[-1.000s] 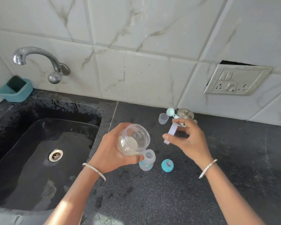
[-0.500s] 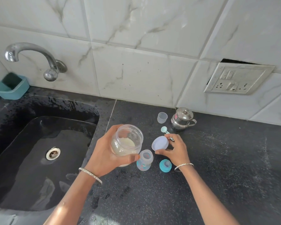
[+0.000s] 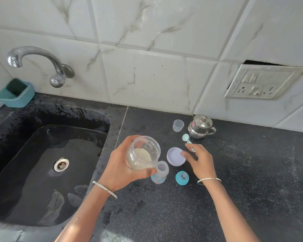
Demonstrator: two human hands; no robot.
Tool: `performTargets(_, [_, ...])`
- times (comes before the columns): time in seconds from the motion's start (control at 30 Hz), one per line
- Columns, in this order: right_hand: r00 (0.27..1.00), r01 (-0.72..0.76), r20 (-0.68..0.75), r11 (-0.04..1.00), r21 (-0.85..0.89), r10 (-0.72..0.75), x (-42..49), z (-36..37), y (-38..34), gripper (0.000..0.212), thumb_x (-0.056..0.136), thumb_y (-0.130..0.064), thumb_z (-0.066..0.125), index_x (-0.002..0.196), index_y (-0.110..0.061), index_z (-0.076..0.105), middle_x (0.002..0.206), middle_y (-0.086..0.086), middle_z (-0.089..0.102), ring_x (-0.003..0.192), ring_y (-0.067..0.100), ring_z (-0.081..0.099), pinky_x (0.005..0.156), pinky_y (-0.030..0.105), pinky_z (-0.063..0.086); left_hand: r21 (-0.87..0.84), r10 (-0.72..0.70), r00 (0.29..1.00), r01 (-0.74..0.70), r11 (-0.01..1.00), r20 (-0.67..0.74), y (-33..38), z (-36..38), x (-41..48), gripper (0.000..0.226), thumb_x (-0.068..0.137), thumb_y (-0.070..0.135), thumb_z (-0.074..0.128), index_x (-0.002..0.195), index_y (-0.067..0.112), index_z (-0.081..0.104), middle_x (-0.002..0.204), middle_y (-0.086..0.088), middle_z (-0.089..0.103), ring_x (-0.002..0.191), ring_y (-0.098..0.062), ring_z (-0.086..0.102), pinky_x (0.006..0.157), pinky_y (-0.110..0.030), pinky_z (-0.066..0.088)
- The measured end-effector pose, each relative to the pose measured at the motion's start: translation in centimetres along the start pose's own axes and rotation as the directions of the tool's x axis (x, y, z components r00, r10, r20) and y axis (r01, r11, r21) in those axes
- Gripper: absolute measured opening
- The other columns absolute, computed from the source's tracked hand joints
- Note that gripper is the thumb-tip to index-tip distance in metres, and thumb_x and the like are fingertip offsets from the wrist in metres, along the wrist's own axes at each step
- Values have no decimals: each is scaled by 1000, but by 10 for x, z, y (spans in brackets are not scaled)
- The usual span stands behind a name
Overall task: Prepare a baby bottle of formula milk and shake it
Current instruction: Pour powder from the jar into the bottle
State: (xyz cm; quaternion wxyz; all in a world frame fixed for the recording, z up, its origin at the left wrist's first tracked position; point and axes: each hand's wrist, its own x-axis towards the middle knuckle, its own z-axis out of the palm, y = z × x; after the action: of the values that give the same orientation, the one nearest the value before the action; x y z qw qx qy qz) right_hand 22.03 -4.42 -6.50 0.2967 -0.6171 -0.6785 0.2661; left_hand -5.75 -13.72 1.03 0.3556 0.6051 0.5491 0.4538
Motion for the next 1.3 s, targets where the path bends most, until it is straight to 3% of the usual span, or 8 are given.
performTargets(0.1, [977, 102, -203, 976, 191, -63, -20, -22, -38, 22, 105, -10, 59, 118, -11, 76, 115, 1, 77, 104, 19, 75, 94, 43, 61, 16, 8, 1000, -8, 1000, -3, 1, 1, -1, 84, 53, 55, 92, 126, 34, 56, 122, 16, 67, 116, -12, 64, 95, -32, 51])
performTargets(0.27, [971, 236, -130, 881, 411, -199, -57, -56, -107, 17, 106, -19, 59, 122, -20, 66, 107, -12, 80, 96, 10, 79, 84, 24, 61, 85, 32, 999, -32, 996, -3, -1, 6, -1, 86, 54, 45, 95, 128, 33, 54, 124, 16, 65, 117, -10, 63, 97, -39, 52])
performTargets(0.37, [967, 254, -60, 917, 309, -248, -73, -65, -131, 19, 100, -26, 70, 112, -12, 71, 100, -31, 76, 82, 4, 76, 74, 16, 56, 110, 48, 999, -48, 993, 3, -2, 8, -2, 86, 55, 41, 97, 128, 35, 53, 124, 18, 65, 117, -9, 63, 97, -36, 52])
performTargets(0.53, [962, 273, -73, 948, 166, -264, -83, -58, -150, 10, 87, -14, 85, 88, -24, 81, 77, -20, 77, 62, 2, 65, 56, 11, 43, 138, 80, 996, -84, 987, 31, 1, 11, -6, 86, 53, 39, 97, 128, 35, 53, 123, 17, 65, 113, -10, 64, 92, -35, 55])
performTargets(0.8, [958, 267, -48, 942, -202, -282, -85, -32, -164, 7, 84, -21, 84, 87, -24, 79, 71, -8, 72, 69, 19, 66, 60, 40, 58, 247, 146, 986, -161, 955, 77, 14, 15, -11, 90, 51, 45, 95, 130, 34, 52, 122, 19, 63, 110, -6, 63, 91, -36, 54])
performTargets(1.03, [982, 188, 24, 969, -159, -186, -86, -28, -158, 4, 84, -26, 86, 85, -29, 83, 75, -12, 78, 68, 10, 66, 64, 33, 57, 307, 153, 983, -179, 935, 106, 19, 17, -14, 95, 51, 46, 96, 134, 30, 51, 125, 17, 61, 113, -5, 61, 95, -35, 52])
performTargets(1.23, [995, 102, 25, 994, -25, -102, -87, -28, -153, 6, 82, -27, 89, 87, -28, 85, 73, -15, 77, 59, -8, 60, 60, 7, 46, 306, 159, 980, -190, 933, 122, 20, 18, -15, 96, 52, 49, 94, 134, 31, 49, 126, 17, 61, 115, -5, 60, 96, -37, 51])
performTargets(1.3, [998, 66, 12, 997, 27, -67, -87, -29, -151, 7, 81, -26, 90, 86, -27, 85, 71, -15, 77, 60, -1, 64, 64, 18, 55, 307, 161, 979, -192, 932, 123, 20, 18, -15, 95, 52, 50, 94, 134, 31, 49, 126, 18, 60, 115, -4, 60, 96, -37, 51])
